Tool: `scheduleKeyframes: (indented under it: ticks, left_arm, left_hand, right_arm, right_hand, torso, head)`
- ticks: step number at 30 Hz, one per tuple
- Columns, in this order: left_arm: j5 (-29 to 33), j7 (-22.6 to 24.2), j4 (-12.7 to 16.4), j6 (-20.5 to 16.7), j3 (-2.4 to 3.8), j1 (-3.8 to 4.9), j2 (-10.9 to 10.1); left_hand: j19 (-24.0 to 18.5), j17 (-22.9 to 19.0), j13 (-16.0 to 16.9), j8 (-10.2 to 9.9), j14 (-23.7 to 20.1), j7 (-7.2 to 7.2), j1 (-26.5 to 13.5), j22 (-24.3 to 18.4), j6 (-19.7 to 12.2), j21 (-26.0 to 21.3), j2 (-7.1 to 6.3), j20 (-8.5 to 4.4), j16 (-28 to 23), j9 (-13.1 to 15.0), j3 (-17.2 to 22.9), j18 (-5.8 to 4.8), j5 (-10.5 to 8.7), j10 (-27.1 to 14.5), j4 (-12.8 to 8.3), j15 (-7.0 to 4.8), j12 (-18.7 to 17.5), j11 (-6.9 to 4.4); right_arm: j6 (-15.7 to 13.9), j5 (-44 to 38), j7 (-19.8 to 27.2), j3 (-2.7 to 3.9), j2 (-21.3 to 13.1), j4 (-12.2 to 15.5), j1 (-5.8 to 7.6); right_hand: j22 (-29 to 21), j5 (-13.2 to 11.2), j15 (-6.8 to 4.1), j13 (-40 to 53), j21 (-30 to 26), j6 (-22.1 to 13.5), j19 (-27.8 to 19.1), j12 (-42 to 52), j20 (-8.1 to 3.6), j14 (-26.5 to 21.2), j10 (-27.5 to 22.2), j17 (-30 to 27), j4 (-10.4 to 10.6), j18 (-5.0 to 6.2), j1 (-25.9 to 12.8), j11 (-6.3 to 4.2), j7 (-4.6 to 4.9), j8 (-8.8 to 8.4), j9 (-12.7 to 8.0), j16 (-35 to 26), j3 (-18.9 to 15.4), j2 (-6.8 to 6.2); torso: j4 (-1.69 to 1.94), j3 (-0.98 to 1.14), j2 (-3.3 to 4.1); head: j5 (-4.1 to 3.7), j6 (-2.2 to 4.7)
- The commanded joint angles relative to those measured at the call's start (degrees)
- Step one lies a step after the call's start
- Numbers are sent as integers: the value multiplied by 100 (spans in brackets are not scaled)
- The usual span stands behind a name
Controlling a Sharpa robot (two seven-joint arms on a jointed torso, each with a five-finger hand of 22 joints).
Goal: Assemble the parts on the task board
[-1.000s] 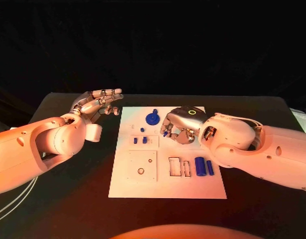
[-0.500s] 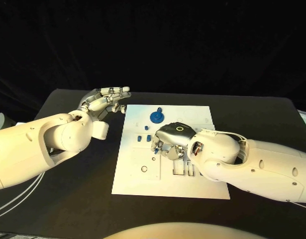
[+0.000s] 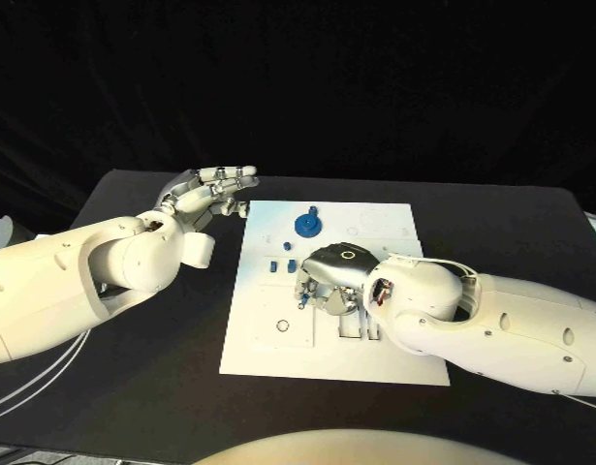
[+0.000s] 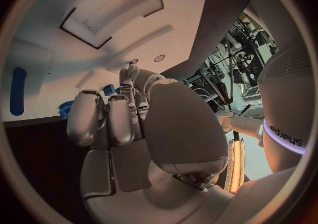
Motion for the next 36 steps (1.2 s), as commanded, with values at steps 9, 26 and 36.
scheduleKeyframes:
  ticks: [9, 26, 36]
  left_arm:
    - [23, -22, -1, 158, 3, 0, 11]
    - [23, -50, 9, 190, 3, 0, 6]
    - [23, -71, 10, 196, 3, 0, 1]
  left_hand:
    - [-42, -21, -2, 31, -43, -6, -26, -10, -49, -37, -15, -6, -32, -9, -46, 45, 29, -52, 2, -5, 39, -7]
    - [-44, -34, -2, 32, -52, -4, -25, -12, -54, -40, -16, -5, -37, -10, -51, 45, 30, -58, -2, -3, 41, -5]
    - [-49, -52, -3, 32, -67, 0, -26, -16, -63, -45, -14, -3, -44, -11, -60, 44, 30, -69, -8, 0, 45, -1]
  right_arm:
    - [199, -68, 51, -4, 51, -26, -9]
    - [453, -95, -58, -33, 165, -126, -25]
    - [252, -76, -174, -52, 168, -191, -25]
  right_hand:
    - [-3, 32, -15, 5, 32, 4, 24, -22, 6, 332, 57, 11, -25, -73, -73, -56, 53, 10, 7, 37, 14, -13]
    - [-11, 31, 15, -29, 29, -73, 8, -61, 20, 327, -41, 9, -33, -71, -178, -19, 80, -47, 6, 48, -48, -48]
    - [-567, 35, 258, -119, -352, -1431, -278, -51, 221, 241, -1318, -249, 63, 26, -568, 290, 354, -110, -286, -139, -388, -399]
  torso:
    - [4, -2, -3]
    - [2, -6, -4]
    - [1, -3, -6]
  head:
    - [3, -16]
    - [14, -50]
    - [3, -35]
